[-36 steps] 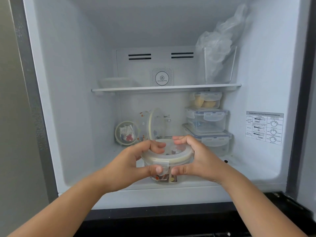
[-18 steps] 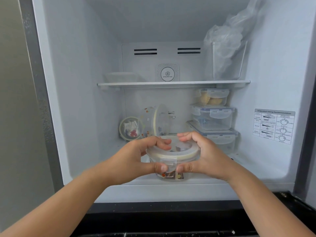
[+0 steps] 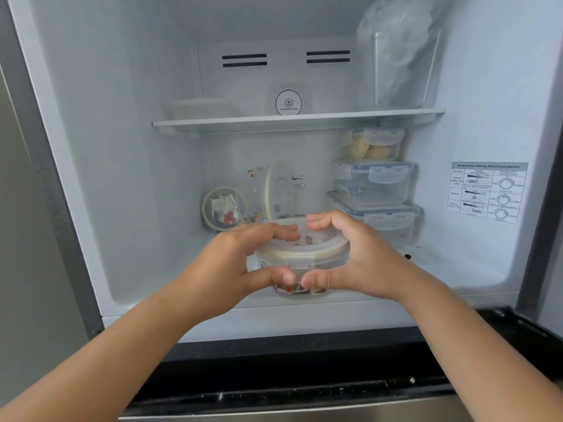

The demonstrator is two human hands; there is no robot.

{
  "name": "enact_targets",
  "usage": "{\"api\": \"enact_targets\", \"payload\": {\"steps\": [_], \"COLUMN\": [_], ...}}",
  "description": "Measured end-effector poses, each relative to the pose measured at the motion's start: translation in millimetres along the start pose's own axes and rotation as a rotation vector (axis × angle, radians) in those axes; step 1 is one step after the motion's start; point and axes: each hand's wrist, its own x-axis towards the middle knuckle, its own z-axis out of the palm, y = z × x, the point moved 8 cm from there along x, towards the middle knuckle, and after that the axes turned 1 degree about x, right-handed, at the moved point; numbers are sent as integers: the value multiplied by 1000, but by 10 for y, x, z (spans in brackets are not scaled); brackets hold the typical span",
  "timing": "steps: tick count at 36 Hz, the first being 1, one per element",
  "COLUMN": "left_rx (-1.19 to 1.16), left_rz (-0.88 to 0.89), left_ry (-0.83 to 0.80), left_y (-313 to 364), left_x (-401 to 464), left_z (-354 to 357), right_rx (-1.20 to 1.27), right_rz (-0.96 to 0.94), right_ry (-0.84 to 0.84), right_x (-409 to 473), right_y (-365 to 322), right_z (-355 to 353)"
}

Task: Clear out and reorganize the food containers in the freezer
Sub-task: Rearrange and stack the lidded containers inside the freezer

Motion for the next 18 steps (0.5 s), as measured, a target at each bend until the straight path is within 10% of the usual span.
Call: {"api": "enact_targets", "payload": {"steps": [18], "left_rx": [-28], "left_rz": [-10], "left_ry": [64], "left_y": [-37], "left_x": [35], "left_z": [-37], "right_rx": [31], "right_rz": [-41], "right_ry": [46], "right_x": [35], "right_y": [58], "right_z": [-12]}}
